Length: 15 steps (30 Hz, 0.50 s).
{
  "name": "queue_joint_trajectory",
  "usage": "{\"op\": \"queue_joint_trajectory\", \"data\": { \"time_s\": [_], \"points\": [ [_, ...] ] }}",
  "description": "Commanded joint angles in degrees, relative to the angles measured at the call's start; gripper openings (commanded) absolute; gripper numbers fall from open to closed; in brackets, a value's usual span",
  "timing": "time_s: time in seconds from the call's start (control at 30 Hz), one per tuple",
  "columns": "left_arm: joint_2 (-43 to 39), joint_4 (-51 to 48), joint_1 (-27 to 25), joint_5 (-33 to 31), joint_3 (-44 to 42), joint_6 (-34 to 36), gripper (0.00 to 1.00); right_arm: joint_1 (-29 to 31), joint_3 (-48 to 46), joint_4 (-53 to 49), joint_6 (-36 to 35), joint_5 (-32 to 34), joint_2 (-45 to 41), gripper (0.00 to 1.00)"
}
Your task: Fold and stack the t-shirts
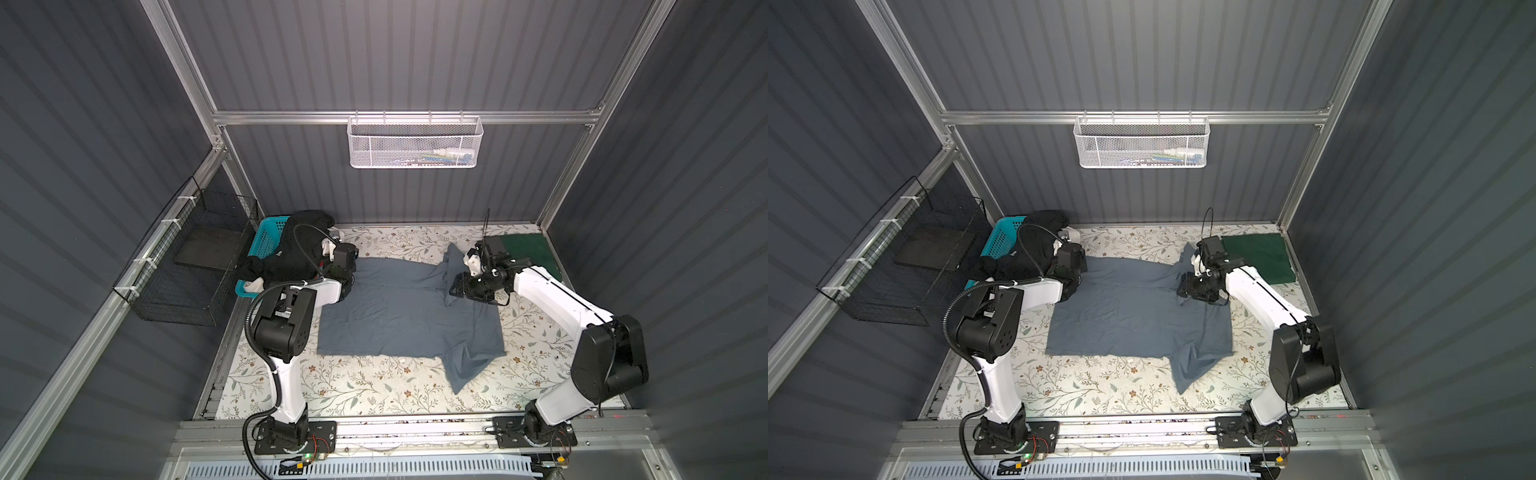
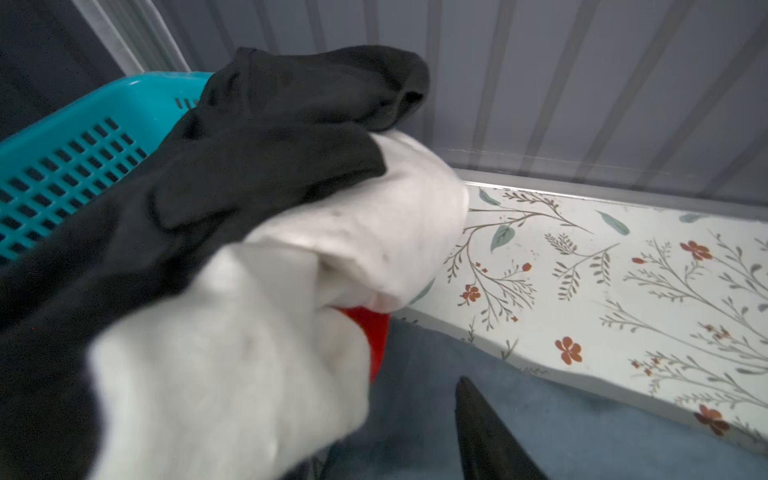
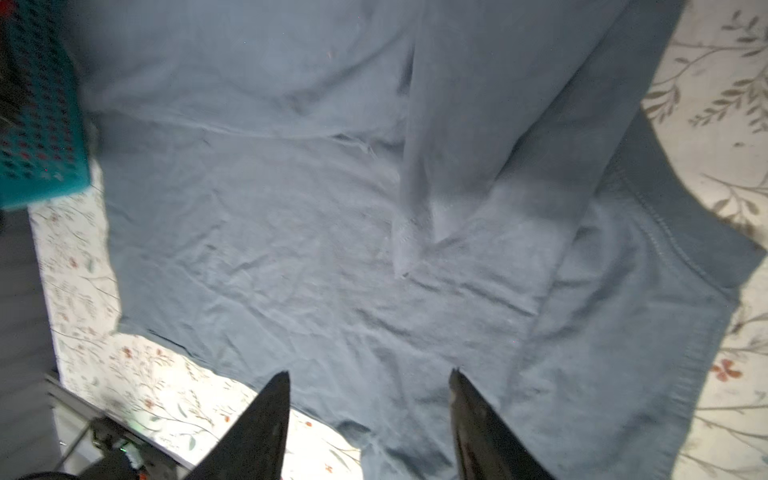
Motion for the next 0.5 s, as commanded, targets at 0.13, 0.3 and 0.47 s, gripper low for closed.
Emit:
{"op": "queue_joint_trajectory", "data": {
  "time_s": [0.13,0.3,0.47],
  "points": [
    [-3.0,-3.7,-5.4,2.6,3.7,0.4,0.8,-6.1,2.7,2.6,0.5,2.4,0.9,0.69],
    [-5.2,-4.0,-8.9,9.3,1.6,-2.5,0.82,-10.5,4.2,6.7,2.0,2.3,7.5,0.62],
    [-6.3,-5.2,-11.2,15.5,-0.2,-7.1,0.82,-13.0,8.2,10.3,4.2,-1.3,15.6,0.56]
  ]
}}
